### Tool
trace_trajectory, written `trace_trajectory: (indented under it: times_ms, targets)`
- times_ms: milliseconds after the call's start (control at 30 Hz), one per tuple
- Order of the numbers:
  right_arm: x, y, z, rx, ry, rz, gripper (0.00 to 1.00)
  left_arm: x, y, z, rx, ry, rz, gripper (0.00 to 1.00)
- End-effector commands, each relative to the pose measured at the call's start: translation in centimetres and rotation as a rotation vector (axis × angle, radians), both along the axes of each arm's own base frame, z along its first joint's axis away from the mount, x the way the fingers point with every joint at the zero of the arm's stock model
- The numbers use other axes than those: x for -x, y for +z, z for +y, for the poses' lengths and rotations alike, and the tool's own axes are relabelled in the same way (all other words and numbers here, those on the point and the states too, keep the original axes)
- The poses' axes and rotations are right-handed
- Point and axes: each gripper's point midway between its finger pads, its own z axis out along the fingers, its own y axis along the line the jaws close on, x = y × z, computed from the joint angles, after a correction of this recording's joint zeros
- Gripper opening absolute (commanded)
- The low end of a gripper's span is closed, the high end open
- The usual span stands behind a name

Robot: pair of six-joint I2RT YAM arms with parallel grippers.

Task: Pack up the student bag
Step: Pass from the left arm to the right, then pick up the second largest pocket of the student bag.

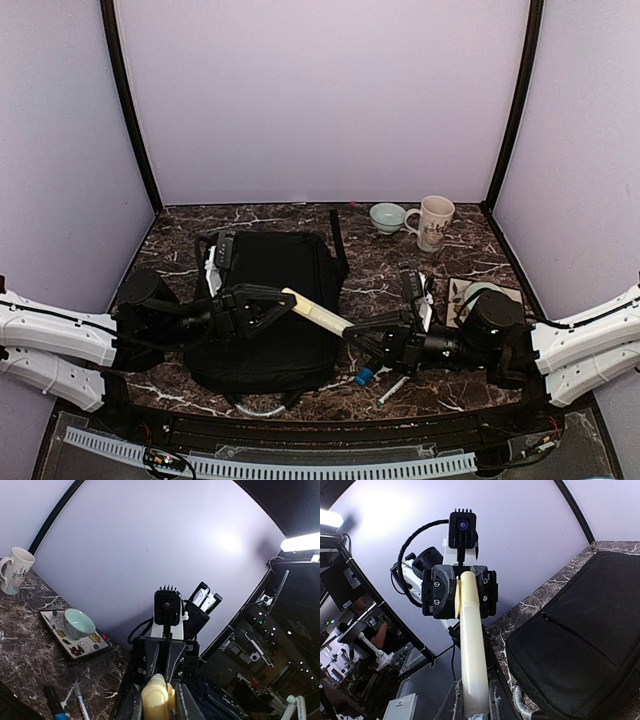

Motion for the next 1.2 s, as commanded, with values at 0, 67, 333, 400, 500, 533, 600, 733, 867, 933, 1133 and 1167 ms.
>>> trace_trajectory:
  times_ms: [0, 67, 333, 400, 500, 533, 600, 733, 867, 933, 1133, 1167]
  targets:
    - [-1.4, 1.9, -0.2, -0.031, -0.081, -0.007, 0.00, -1.9, -2.8, -0.1, -0.146, 0.114, -0.022, 0.39]
    - [-2.5, 0.9, -0.5, 0.012, -0.148, 0.015, 0.00, -3.3, -4.6, 0.2, -0.269, 0.198, -0.042, 0.62]
    - [-5.9, -2.3, -2.5, 0.161, -0.370, 0.066, 0.00, -7.2, -10.7, 4.3, -0.895, 0.467, -0.281, 0.97]
    - [-6.1, -2.5, -3.0, 0.169, -0.394, 0.067, 0.00, -7.2, -11.3, 4.9, -0.970, 0.483, -0.345, 0.97]
    - [-6.2, -2.5, -3.5, 0.172, -0.407, 0.067, 0.00, -7.3, -13.2, 5.6, -1.113, 0.465, -0.392, 0.97]
    - [-6.3, -2.5, -3.6, 0.175, -0.410, 0.067, 0.00, -7.6, -14.0, 6.1, -1.177, 0.477, -0.402, 0.98]
    - [-6.3, -2.5, -3.7, 0.177, -0.414, 0.067, 0.00, -8.7, -16.0, 7.7, -1.337, 0.546, -0.420, 0.98]
    - [-6.3, -2.7, -3.8, 0.178, -0.414, 0.070, 0.00, -10.5, -18.5, 9.2, -1.558, 0.649, -0.443, 0.98]
    - [-6.2, -2.9, -3.7, 0.180, -0.409, 0.075, 0.00, -11.9, -20.2, 10.3, -1.742, 0.749, -0.460, 0.99]
    - [-6.2, -3.1, -3.7, 0.182, -0.407, 0.077, 0.00, -12.5, -20.6, 11.1, -1.797, 0.796, -0.446, 0.99]
    - [-6.0, -3.1, -3.8, 0.179, -0.399, 0.078, 0.00, -12.7, -19.3, 11.7, -1.753, 0.843, -0.410, 0.97]
    - [-6.0, -3.1, -3.9, 0.177, -0.400, 0.078, 0.00, -12.6, -18.8, 11.6, -1.724, 0.836, -0.408, 0.96]
